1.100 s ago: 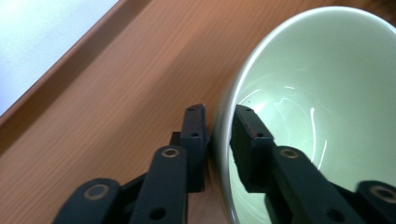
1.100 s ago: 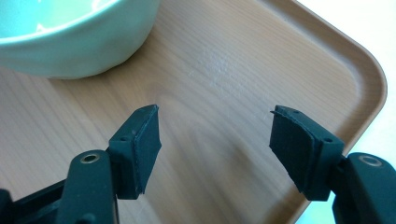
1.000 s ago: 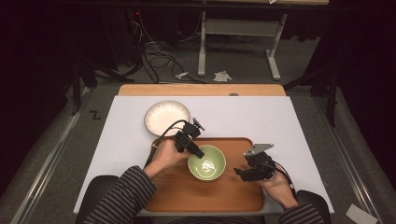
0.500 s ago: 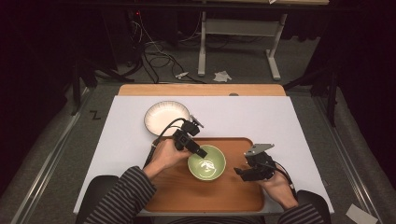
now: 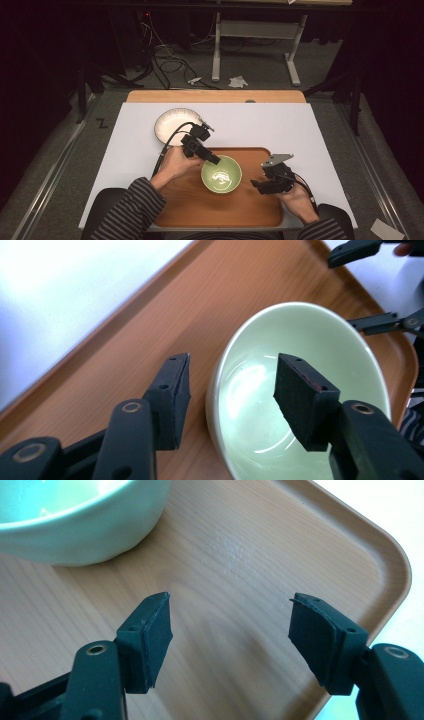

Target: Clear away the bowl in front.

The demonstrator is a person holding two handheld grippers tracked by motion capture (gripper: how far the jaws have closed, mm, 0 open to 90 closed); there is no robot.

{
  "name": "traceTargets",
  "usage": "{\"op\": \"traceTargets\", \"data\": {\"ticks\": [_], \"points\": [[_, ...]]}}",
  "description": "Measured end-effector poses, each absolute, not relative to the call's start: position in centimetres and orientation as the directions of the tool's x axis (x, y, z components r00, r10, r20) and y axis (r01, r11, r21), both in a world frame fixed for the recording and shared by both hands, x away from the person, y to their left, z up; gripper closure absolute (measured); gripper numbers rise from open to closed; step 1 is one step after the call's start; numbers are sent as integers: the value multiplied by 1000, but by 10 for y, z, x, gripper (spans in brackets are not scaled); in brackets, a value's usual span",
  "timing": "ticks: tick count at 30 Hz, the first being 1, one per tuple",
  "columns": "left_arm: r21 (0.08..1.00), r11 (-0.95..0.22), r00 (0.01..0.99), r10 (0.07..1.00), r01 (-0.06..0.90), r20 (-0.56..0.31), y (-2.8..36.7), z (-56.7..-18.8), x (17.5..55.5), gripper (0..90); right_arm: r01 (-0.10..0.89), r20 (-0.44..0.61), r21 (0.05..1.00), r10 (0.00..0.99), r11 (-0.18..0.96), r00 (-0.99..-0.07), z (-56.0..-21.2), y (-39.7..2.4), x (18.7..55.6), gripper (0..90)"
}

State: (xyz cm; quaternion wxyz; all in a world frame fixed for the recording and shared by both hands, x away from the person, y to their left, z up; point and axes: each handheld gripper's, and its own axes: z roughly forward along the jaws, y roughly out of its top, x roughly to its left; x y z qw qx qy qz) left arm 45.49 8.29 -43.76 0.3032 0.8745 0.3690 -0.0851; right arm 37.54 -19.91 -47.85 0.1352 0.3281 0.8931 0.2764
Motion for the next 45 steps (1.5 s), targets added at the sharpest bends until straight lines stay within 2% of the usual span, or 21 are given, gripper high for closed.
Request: {"op": "traceTargets", "data": {"ticks": [21,31,45], "points": [[522,-497,708,607,693,-362,95,-411,440,476,512,-57,582,660,632,-749,-479,-198,375,347],[549,-467,694,637,693,-335,115,-400,424,475,505,-59,581,652,638,-756,-479,-197,375,347],[560,-395,641,681,728,-354,148,-407,406,463,512,-56,580,658,633,-751,-479,-196,375,347]]}}
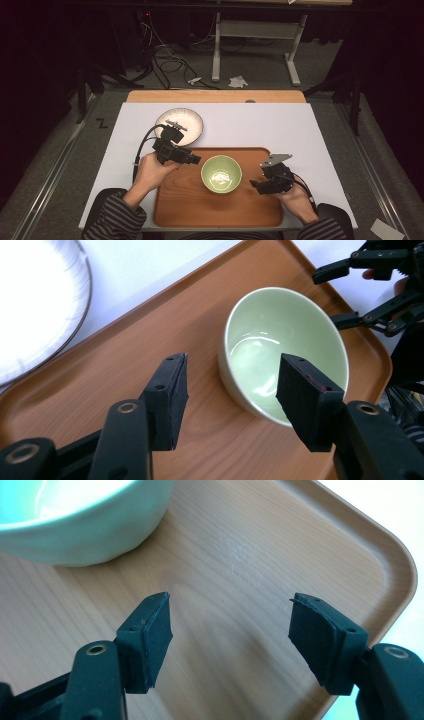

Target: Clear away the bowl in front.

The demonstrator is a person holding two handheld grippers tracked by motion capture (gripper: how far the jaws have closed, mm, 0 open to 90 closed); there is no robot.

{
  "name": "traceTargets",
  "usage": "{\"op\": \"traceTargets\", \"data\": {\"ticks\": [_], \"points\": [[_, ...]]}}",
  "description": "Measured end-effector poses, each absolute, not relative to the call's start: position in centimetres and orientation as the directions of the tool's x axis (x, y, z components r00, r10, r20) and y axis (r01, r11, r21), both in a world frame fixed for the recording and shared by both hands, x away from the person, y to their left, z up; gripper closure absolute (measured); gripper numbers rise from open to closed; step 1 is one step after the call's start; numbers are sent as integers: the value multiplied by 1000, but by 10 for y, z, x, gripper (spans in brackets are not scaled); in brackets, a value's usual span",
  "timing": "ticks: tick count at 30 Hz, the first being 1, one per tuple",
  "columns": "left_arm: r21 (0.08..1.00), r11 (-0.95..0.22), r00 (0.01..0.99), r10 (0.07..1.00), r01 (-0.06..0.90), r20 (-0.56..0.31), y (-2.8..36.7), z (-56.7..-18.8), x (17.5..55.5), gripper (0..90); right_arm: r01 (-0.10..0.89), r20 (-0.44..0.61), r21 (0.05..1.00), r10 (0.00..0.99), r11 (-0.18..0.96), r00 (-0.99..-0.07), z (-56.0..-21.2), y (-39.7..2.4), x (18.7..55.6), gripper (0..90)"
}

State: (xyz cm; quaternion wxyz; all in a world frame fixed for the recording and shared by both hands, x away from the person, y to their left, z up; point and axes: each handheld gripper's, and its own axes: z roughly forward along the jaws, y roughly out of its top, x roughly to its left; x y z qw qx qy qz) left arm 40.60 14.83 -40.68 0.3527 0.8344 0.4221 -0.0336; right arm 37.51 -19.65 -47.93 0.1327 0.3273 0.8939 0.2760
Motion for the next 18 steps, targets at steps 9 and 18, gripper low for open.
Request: {"op": "traceTargets", "data": {"ticks": [9,18], "points": [[549,-356,600,711,756,-367,158,-418,400,463,506,-59,583,654,636,-754,-479,-197,375,347],[544,-346,585,726,765,-361,161,-433,393,460,515,-58,589,668,623,-742,-478,-198,374,347]]}}
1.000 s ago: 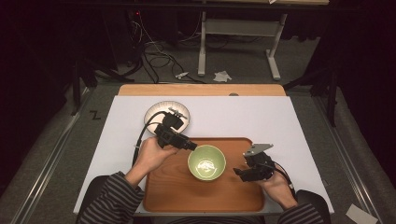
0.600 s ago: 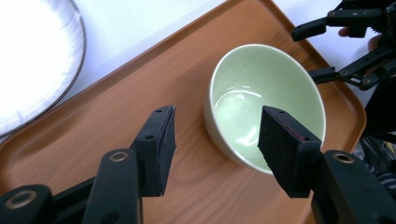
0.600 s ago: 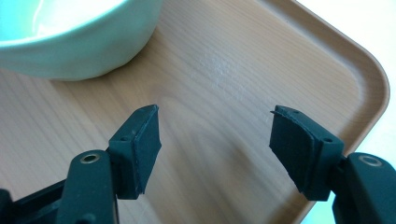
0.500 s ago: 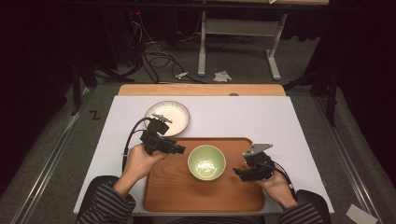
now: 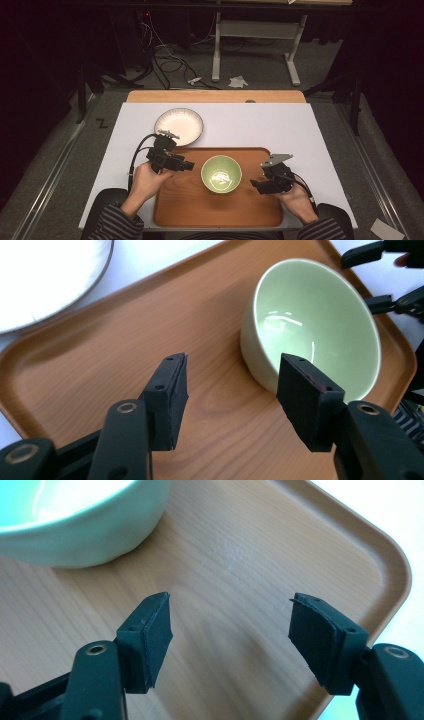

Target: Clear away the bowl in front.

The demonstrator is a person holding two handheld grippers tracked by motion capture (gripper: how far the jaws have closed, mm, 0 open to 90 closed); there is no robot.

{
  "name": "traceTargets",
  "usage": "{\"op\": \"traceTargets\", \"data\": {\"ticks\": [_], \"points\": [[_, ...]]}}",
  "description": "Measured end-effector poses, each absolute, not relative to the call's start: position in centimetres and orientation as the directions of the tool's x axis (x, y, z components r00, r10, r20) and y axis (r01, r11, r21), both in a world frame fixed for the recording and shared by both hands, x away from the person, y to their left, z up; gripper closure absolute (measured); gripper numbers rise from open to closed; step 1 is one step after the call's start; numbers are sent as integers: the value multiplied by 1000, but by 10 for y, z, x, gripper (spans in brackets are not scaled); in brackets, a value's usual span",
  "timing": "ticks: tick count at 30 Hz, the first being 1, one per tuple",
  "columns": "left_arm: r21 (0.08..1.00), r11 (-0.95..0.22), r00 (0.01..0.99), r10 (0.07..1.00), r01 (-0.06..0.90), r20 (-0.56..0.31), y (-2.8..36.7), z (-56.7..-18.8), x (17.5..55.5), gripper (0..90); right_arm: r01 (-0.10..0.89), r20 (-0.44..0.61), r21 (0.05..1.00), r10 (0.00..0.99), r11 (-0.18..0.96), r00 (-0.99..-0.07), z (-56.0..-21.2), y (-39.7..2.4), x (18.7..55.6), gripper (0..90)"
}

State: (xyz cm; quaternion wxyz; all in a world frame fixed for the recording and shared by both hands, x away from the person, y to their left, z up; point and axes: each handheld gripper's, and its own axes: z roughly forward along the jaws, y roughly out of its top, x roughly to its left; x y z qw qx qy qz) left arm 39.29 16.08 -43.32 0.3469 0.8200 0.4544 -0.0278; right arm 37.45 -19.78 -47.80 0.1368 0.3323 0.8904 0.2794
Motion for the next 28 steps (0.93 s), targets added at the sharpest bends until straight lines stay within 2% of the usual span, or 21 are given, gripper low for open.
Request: {"op": "traceTargets", "data": {"ticks": [10,20,28], "points": [[530,-342,560,760,776,-330,168,-456,396,458,542,-58,584,697,604,-715,-479,-200,378,348],[432,-390,535,793,814,-293,164,-481,411,448,553,-47,583,704,595,-709,-479,-203,378,349],[417,-399,536,793,817,-291,162,-484,412,443,550,-44,584,700,597,-713,-480,-202,378,349]]}}
